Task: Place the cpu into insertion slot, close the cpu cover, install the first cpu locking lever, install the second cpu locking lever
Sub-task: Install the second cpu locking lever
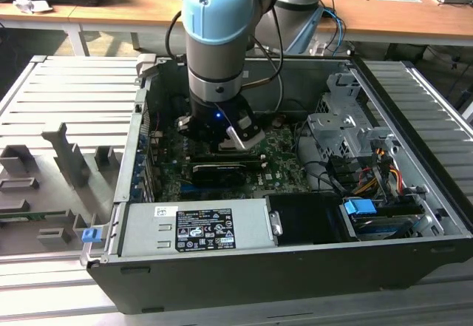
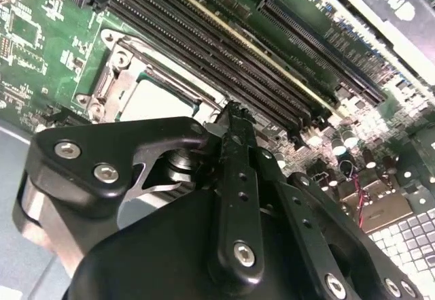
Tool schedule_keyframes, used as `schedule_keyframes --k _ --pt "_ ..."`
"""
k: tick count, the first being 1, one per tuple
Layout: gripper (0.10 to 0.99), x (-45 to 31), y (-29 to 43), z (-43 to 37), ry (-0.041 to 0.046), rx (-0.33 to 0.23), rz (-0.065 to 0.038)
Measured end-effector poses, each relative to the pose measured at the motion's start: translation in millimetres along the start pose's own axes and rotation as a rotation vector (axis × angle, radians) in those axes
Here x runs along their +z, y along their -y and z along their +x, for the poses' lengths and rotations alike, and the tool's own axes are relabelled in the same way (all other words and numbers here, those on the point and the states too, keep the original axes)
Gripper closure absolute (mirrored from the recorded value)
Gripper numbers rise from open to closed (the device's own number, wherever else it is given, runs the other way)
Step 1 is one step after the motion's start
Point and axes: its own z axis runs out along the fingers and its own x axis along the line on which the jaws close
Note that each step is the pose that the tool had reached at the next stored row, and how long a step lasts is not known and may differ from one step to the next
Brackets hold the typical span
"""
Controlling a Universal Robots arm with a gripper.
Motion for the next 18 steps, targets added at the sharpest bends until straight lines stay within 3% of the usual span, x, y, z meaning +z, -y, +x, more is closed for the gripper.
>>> schedule_keyframes --k 1,5,7,9,12,13,14,15,18 --pt "0.98 2.1 1.6 0.3 0.0014 0.0 -0.014" --pt "0.98 2.7 10.4 1.5 0.0044 0.001 -0.043" --pt "0.98 1.7 14.7 2.4 0.0073 0.001 -0.073" --pt "0.98 2.0 20.4 3.9 0.0084 0.001 -0.085" --pt "0.98 6.4 21.6 4.1 0.0093 0.001 -0.094" --pt "0.98 11.4 22.6 5.4 0.0109 0.002 -0.109" --pt "0.98 16.2 23.1 9.9 0.014 0.002 -0.141" --pt "0.98 20.1 23.5 10.0 0.0163 0.002 -0.162" --pt "0.98 20.8 23.7 10.8 0.0159 0.002 -0.162"
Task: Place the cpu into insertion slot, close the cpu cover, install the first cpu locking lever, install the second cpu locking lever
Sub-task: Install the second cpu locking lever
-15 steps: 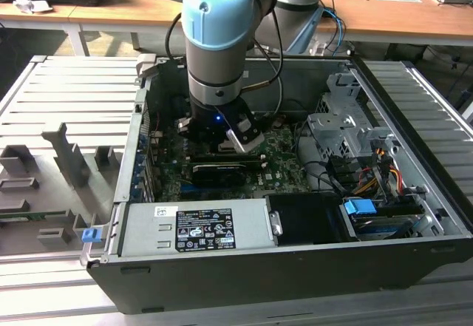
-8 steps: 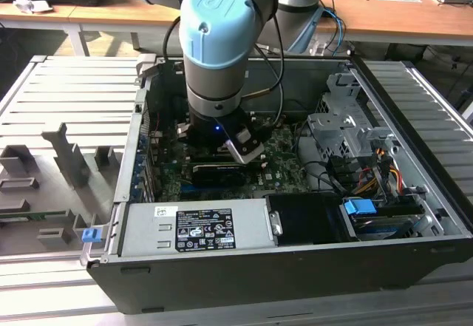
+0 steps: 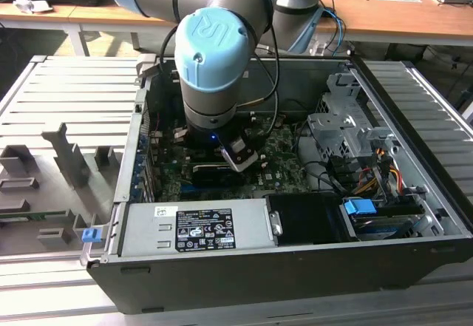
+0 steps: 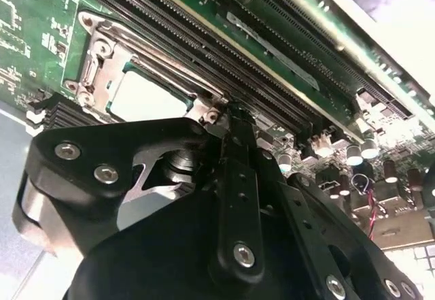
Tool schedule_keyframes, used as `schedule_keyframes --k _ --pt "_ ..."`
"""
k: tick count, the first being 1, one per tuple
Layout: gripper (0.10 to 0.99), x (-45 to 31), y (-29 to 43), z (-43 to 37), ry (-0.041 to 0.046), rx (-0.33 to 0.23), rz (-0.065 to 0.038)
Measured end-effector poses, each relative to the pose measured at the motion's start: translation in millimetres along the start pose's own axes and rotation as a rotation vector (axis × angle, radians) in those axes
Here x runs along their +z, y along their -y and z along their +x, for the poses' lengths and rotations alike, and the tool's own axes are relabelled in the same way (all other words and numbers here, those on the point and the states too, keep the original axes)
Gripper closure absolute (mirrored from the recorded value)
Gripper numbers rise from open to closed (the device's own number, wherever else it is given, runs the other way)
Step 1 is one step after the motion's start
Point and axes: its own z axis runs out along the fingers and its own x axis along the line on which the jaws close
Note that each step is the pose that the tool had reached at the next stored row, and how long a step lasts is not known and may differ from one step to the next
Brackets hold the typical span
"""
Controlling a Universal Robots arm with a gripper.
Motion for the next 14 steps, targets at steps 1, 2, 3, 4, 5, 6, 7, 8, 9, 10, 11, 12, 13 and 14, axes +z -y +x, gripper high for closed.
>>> schedule_keyframes --k 1,2,3,4,5,6,7,8,9,10,11,12,13,14 --pt "0.98 -0.5 -0.2 0.2 -0.0001 0.0 0.0" --pt "0.98 -1.6 -0.7 0.2 0.0 0.0 0.0" --pt "0.98 -3.7 -1.7 0.1 0.0002 0.0 0.0" --pt "0.98 -7.6 -3.9 -0.1 0.0001 0.0 0.0" --pt "0.98 -10.1 -5.3 -0.3 0.0 0.0 0.0" --pt "0.98 -13.3 -6.7 -0.5 0.0001 0.0 0.0" --pt "0.98 -15.0 -7.4 -0.6 0.0 0.0 0.0" --pt "0.98 -16.2 -7.9 -0.7 0.0001 0.0 0.0" --pt "0.98 -18.8 -9.0 -0.8 -0.0001 0.0 0.0" --pt "0.98 -20.2 -9.5 -0.9 -0.0001 0.0 0.0" --pt "0.98 -20.9 -9.9 -0.9 0.0 0.0 0.0" --pt "0.98 -21.0 -9.9 -0.9 0.0 0.0 0.0" --pt "0.98 -21.0 -9.9 -0.9 0.0001 0.0 0.0" --pt "0.98 -21.1 -10.0 -0.9 0.0 0.0 0.0"
